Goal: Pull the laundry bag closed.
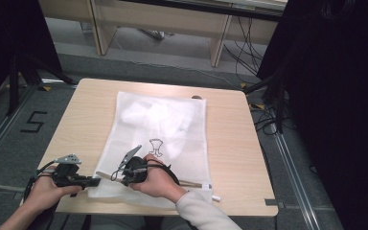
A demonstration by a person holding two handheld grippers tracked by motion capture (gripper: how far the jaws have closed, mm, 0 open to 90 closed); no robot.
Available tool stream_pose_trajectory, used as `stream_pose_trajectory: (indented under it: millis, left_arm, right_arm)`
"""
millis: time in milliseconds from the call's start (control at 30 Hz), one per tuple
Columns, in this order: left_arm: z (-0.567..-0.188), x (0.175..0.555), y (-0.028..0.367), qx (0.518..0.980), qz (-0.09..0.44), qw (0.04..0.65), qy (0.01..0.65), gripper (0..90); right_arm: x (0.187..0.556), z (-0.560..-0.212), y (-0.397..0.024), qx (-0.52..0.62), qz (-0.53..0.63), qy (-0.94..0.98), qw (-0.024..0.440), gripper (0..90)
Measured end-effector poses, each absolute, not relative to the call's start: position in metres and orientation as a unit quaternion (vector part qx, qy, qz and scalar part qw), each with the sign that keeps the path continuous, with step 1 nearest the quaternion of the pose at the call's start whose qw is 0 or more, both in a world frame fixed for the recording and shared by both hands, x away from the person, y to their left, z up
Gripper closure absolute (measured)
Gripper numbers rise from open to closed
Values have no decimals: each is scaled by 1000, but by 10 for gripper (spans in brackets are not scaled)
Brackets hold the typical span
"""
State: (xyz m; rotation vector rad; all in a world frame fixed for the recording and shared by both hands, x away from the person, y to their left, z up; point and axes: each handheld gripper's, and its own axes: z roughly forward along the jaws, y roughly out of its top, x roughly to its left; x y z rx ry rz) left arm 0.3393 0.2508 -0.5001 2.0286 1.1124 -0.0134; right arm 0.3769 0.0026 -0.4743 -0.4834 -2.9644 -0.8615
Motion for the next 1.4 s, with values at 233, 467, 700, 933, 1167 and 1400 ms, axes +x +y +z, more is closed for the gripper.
stream_pose_trajectory:
  millis: [233, 467, 700, 933, 1167, 1400]
  left_arm:
    - [-500, 339, 251, 802, -4, 402, 441, 848]
    - [-500, 339, 250, 803, -1, 400, 442, 848]
    - [-500, 339, 251, 804, -8, 401, 439, 848]
    - [-500, 339, 251, 803, -4, 403, 439, 848]
    - [-500, 340, 251, 804, -7, 402, 439, 848]
    - [-501, 339, 251, 804, -5, 399, 441, 849]
  right_arm:
    - [377, -473, -1, -153, -275, -949, 9, 825]
    - [378, -473, -4, -154, -275, -949, 8, 826]
    - [376, -473, -6, -157, -274, -949, 9, 826]
    - [377, -472, -8, -156, -274, -949, 7, 825]
    - [378, -472, -10, -151, -273, -950, 7, 826]
    - [378, -471, -11, -153, -270, -951, 6, 825]
